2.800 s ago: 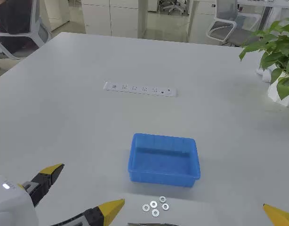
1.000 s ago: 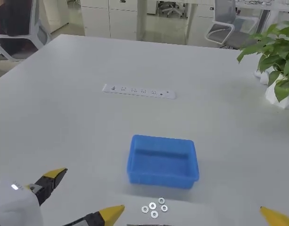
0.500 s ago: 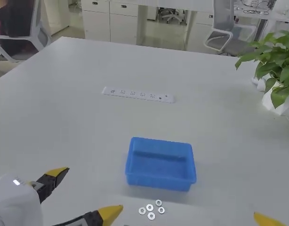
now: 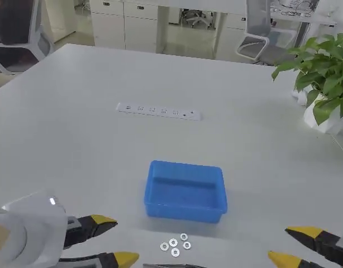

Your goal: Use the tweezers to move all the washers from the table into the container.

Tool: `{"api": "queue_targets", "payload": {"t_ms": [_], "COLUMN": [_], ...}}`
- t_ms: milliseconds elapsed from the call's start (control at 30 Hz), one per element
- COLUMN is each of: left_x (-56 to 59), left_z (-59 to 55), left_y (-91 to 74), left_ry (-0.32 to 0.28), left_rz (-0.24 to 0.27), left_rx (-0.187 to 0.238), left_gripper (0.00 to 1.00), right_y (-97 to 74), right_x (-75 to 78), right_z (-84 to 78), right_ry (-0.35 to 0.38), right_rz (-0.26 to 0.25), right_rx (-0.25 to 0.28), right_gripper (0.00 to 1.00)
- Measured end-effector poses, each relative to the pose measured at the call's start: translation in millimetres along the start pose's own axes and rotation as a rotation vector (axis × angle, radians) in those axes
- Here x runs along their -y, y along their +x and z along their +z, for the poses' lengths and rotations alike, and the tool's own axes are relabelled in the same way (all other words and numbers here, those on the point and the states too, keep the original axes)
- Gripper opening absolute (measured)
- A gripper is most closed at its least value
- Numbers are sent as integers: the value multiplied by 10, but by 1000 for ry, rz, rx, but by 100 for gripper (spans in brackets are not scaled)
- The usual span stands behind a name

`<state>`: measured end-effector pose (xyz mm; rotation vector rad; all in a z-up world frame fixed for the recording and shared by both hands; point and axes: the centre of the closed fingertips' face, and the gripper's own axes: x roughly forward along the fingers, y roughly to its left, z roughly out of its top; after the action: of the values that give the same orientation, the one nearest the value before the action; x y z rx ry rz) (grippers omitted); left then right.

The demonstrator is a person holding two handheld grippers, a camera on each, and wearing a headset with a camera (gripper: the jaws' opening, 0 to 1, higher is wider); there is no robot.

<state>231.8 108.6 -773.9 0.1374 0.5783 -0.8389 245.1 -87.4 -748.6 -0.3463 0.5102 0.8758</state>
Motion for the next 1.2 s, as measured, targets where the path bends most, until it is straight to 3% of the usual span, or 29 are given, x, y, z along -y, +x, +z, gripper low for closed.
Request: {"api": "queue_targets", "payload": {"t_ms": [67, 167, 233, 600, 967, 1200], "left_x": [-14, 14, 67, 66, 96, 100], "left_z": [-19, -54, -128, -477, -574, -606], "left_y": [47, 112, 173, 427, 619, 693], "left_ry": [43, 58, 74, 151, 206, 229], "left_rz": [-13, -52, -96, -154, -199, -217], "left_rx": [-31, -67, -119, -300, -370, -389], "left_gripper": [34, 32, 32, 27, 18, 11], "right_y": [114, 259, 340, 721, 965, 1015], "right_x": [-112, -244, -316, -503, -659, -663], "right_z": [-32, -110, -125, -208, -389, -450], "right_ry": [-41, -132, -159, -188, -281, -303], "right_rz": [69, 138, 179, 317, 399, 414], "right_rx": [-36, -106, -123, -200, -308, -332], "right_gripper": [23, 16, 13, 13, 14, 15]}}
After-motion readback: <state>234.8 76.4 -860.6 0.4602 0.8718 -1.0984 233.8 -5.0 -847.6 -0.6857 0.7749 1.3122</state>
